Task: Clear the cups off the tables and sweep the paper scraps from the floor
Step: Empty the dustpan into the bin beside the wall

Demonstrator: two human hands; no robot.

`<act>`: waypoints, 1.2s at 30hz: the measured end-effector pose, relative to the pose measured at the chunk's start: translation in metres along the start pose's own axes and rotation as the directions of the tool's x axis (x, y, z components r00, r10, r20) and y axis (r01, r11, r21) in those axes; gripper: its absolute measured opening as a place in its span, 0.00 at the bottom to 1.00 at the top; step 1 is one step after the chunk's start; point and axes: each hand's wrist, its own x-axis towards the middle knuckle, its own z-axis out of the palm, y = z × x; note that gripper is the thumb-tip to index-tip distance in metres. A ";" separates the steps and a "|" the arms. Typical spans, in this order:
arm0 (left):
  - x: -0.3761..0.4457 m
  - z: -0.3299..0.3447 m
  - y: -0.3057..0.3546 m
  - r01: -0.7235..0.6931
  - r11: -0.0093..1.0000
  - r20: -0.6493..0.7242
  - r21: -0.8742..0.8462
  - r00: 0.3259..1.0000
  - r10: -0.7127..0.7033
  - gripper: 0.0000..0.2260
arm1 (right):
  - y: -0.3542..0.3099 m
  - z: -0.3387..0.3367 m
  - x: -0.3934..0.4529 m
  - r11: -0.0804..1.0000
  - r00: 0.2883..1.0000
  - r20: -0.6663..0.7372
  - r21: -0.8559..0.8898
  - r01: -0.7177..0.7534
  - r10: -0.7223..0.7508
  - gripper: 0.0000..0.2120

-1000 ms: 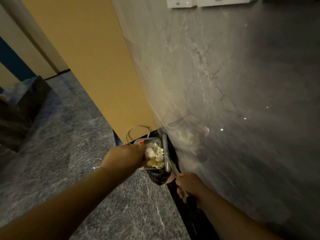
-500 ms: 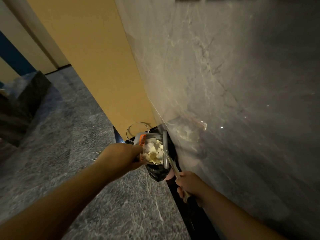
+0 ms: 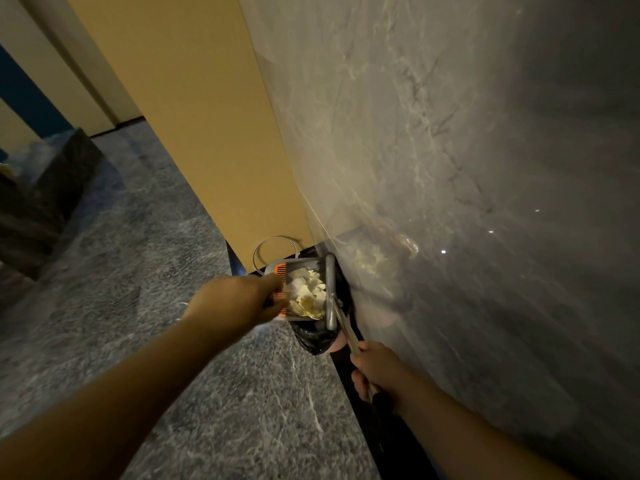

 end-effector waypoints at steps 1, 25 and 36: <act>0.000 -0.003 -0.002 0.003 1.000 -0.044 0.000 0.999 -0.003 0.16 | -0.001 0.001 -0.001 1.000 1.000 0.018 -0.023 -0.014 0.015 0.09; 0.015 -0.022 0.003 -0.047 0.994 -0.129 0.099 0.990 0.060 0.11 | 0.015 0.016 -0.009 0.997 0.996 -0.067 0.032 0.068 -0.066 0.21; 0.021 -0.026 -0.001 -0.103 0.982 -0.113 0.160 0.986 0.122 0.13 | 0.011 0.013 -0.007 0.997 0.995 -0.084 0.045 0.063 -0.059 0.20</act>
